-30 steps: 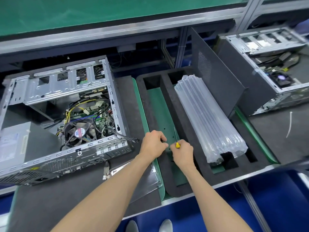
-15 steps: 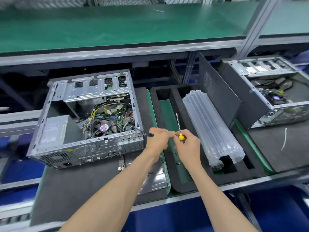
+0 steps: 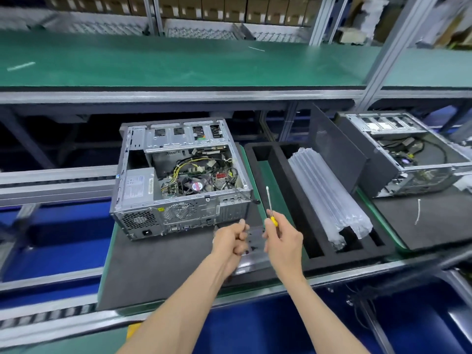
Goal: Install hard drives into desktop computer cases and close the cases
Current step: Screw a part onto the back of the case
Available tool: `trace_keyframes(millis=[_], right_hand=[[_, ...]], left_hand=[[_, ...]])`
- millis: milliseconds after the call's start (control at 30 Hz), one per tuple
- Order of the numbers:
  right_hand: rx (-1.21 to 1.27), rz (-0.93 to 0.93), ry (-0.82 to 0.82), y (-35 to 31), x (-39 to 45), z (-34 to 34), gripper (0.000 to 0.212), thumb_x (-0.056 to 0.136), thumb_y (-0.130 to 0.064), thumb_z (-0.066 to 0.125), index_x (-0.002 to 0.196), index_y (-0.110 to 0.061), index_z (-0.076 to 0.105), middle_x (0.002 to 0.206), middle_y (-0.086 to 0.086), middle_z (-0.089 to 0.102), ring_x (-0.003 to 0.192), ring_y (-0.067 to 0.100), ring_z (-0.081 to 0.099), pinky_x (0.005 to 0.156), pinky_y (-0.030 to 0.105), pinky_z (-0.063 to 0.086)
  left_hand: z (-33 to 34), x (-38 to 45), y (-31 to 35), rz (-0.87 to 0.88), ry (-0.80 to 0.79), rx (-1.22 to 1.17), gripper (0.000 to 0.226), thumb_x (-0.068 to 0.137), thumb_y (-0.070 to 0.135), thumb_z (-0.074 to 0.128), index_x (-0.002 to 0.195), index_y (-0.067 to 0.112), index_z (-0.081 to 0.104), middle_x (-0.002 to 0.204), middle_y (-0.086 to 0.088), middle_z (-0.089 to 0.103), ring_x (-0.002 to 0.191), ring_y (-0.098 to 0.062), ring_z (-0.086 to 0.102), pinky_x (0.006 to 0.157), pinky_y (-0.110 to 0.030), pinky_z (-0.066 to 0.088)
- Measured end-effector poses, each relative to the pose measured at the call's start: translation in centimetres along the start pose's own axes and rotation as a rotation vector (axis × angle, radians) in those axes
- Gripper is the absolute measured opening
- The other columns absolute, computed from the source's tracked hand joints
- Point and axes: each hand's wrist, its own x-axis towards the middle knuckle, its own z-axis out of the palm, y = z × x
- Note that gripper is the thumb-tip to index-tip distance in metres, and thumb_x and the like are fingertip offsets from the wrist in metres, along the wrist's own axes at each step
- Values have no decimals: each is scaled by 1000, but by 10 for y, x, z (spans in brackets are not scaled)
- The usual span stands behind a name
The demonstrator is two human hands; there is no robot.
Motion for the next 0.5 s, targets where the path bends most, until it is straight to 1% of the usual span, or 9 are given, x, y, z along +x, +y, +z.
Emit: trace_keyframes(millis=[67, 133, 167, 233, 267, 300, 333, 400, 500], right_hand=[[-39, -44, -45, -12, -12, 12, 23, 101, -24, 55, 119, -21, 70, 63, 2, 60, 58, 22, 55, 60, 40, 47], [-60, -80, -131, -24, -20, 26, 21, 101, -23, 56, 117, -21, 70, 62, 1, 60, 56, 15, 53, 60, 37, 46], [-58, -99, -176, -29, -25, 33, 18, 100, -21, 56, 112, -22, 69, 62, 1, 60, 54, 11, 50, 58, 36, 45], [-47, -127, -243, -37, -32, 47, 8, 98, -18, 58, 99, -23, 65, 61, -1, 60, 51, 7, 49, 55, 35, 43], [-43, -128, -271, -40, -35, 52, 7, 97, -18, 59, 93, -24, 60, 62, -2, 62, 52, 8, 53, 55, 35, 44], [-41, -121, -297, -42, -38, 58, 9, 96, -20, 60, 90, -26, 57, 64, -3, 64, 54, 11, 58, 56, 37, 47], [-42, -113, -318, -43, -40, 62, 11, 95, -21, 61, 88, -28, 55, 66, -3, 67, 57, 14, 62, 58, 39, 50], [-51, -111, -336, -45, -43, 69, 11, 94, -25, 63, 86, -30, 56, 68, -1, 68, 61, 17, 64, 60, 42, 52], [-75, -134, -320, -46, -43, 75, 9, 92, -26, 65, 85, -27, 60, 64, -2, 65, 56, 14, 57, 56, 36, 47]], left_hand=[[-20, -9, 10, 23, -10, -182, 21, 102, 9, 54, 84, -1, 59, 65, -6, 52, 36, -4, 29, 31, -14, 20], [-37, -16, 23, 54, -29, -361, 20, 102, 7, 51, 85, -1, 58, 73, -11, 56, 41, -5, 37, 35, -13, 29], [-45, -19, 31, 75, -55, -440, 20, 103, 7, 50, 86, 0, 58, 77, -13, 58, 47, -6, 44, 41, -13, 36], [-59, -26, 44, 124, -127, -517, 22, 103, 9, 49, 86, 0, 60, 89, -17, 67, 65, -12, 61, 61, -19, 52], [-66, -29, 49, 153, -153, -514, 23, 104, 10, 49, 88, -1, 61, 98, -19, 71, 80, -16, 67, 75, -25, 55], [-72, -32, 55, 181, -173, -503, 23, 104, 10, 48, 92, -2, 63, 107, -19, 72, 95, -20, 71, 85, -32, 55], [-77, -34, 60, 200, -189, -501, 23, 104, 9, 47, 95, -3, 64, 113, -20, 72, 107, -24, 70, 91, -37, 53], [-84, -37, 69, 228, -205, -500, 22, 104, 8, 45, 100, -5, 63, 116, -24, 70, 116, -30, 67, 93, -41, 53], [-88, -43, 78, 236, -195, -467, 24, 106, 8, 43, 103, -7, 61, 113, -25, 71, 112, -29, 69, 91, -42, 54]])
